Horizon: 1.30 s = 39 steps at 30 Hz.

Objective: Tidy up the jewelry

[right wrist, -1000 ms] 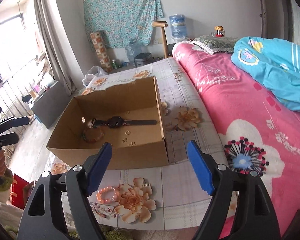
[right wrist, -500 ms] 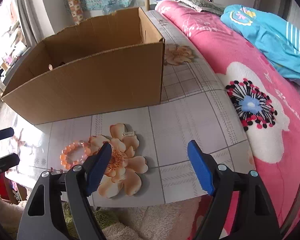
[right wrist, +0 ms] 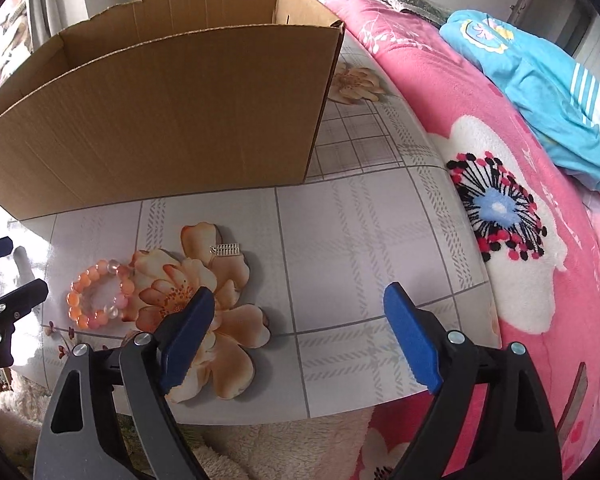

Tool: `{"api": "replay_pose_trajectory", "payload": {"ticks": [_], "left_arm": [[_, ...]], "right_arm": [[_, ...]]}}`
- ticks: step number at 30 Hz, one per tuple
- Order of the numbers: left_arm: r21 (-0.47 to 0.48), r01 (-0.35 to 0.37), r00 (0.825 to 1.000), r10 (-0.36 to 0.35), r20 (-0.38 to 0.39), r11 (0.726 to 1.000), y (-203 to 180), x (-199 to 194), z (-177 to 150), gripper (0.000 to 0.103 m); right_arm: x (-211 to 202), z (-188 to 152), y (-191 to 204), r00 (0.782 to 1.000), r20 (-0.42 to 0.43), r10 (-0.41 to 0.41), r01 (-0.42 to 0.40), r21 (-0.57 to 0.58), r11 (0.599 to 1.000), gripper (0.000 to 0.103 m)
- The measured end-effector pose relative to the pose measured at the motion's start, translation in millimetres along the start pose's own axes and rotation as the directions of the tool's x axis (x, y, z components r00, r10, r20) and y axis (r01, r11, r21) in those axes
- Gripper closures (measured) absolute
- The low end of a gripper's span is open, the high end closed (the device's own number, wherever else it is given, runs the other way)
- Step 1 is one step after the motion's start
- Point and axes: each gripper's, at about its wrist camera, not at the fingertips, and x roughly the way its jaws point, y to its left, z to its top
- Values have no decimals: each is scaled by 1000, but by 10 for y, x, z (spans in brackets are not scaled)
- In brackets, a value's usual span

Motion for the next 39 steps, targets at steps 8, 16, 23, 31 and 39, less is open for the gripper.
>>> {"api": "replay_pose_trajectory", "payload": {"ticks": [8,16,23,31,39], "left_arm": [[3,-37,999,37,-2,999,-38,65,36,14],[7,-57,998,57,-2,998,-234,136,51,13],[0,-59,998,59,-5,998,-279,203,46,10],[-12,-64,998,64,-9,998,-275,223,66,8],[-15,-65,998,65,-9,998,-253,218,59,8]], "right_arm": [[42,-3,14,1000,-11,-3,3,-4,1000,18],[59,-7,1,1000,-15,-2,2,3,1000,18],[80,-4,-33,1000,-15,4,-3,8,1000,18],[101,11,-46,1000,-17,6,-6,10,1000,18],[108,17,-57,1000,-16,8,-8,11,1000,18]]}}
